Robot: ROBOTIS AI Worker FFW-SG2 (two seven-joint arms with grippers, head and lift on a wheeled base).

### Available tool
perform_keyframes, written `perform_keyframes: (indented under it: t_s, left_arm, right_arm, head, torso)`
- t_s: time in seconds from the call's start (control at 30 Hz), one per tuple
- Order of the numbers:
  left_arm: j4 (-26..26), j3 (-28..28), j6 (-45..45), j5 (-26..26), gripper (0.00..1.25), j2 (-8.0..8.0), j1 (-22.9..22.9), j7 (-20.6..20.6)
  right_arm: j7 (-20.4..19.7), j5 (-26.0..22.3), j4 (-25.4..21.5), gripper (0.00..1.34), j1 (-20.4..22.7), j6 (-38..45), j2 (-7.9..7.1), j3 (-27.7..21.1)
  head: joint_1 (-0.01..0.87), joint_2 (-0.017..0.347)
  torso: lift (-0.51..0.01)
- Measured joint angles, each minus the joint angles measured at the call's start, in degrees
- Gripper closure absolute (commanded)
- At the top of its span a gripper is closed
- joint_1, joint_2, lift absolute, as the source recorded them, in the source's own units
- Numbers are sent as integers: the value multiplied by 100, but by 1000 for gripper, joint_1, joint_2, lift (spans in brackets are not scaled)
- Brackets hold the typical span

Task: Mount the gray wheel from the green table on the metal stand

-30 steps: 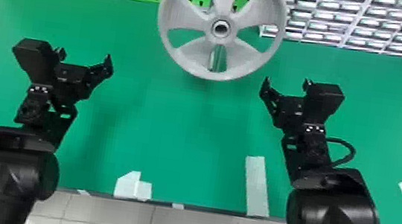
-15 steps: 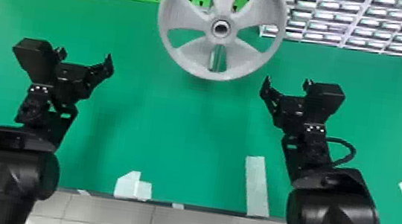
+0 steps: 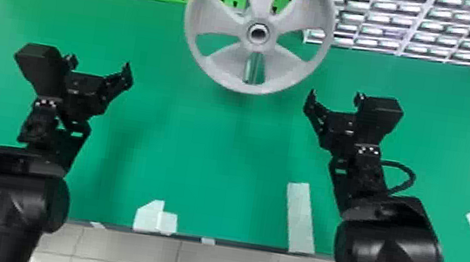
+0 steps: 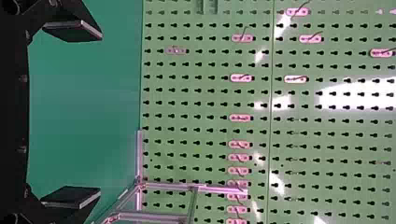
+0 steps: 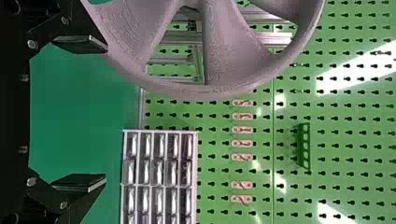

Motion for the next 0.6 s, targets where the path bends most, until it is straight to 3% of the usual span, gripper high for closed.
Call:
perform_keyframes:
  t_s: [0.6]
  left_arm:
    - [0,11,8,-26,116,0,10,0]
  right_arm:
    - [0,1,0,300,0,43,-4,8]
  head:
    - [867,52]
  torso:
    - [-100]
